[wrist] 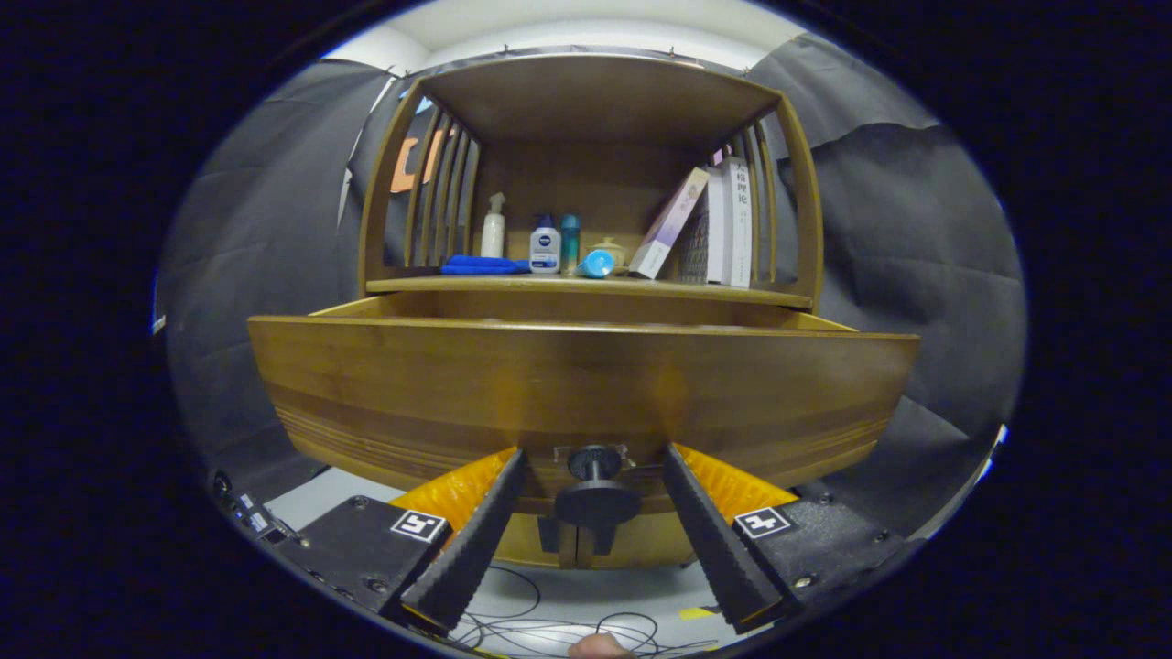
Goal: Pull open the drawer, take out the items inside it, and place them on the countertop above the cabinet.
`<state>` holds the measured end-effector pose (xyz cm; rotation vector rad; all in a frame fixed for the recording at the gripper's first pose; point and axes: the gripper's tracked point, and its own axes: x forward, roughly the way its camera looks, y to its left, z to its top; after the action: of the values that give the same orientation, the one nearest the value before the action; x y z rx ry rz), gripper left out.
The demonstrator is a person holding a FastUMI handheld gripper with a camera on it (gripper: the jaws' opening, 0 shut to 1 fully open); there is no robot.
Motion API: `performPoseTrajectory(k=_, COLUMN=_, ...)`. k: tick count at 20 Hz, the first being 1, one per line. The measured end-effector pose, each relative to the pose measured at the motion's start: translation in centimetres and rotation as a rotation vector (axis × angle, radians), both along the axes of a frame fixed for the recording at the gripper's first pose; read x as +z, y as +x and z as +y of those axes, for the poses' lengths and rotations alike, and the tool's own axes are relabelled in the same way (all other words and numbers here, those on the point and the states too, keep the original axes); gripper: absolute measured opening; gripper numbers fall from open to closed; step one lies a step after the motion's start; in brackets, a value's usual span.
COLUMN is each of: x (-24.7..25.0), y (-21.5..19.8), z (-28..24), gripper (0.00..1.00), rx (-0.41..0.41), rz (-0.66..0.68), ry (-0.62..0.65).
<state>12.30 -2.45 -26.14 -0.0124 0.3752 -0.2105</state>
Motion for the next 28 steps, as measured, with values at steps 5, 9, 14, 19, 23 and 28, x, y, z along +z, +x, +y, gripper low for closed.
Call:
performPoseTrajectory(k=5, x=0.1, y=4.1, z=-0.6, gripper=0.99, rx=-0.008, rz=0.026, ry=0.014)
performPoseTrajectory(k=9, x=-0.2, y=7.5, z=-1.1, gripper=0.99, rx=-0.020, rz=0.034, ry=-0.004)
performPoseTrajectory(k=14, x=-0.7, y=11.5, z=-2.2, gripper=1.00, rx=-0.012, rz=0.049, ry=-0.031)
performPoseTrajectory(k=19, x=-1.0, y=13.2, z=-2.4, gripper=1.00, rx=-0.021, rz=0.076, ry=-0.052)
performPoseTrajectory(k=23, x=-0.7, y=12.3, z=-3.0, gripper=1.00, rx=-0.014, rz=0.086, ry=-0.059)
performPoseTrajectory(k=28, x=5.0, y=7.2, z=-1.4, gripper=1.00, rx=0.055, rz=-0.015, ry=-0.081)
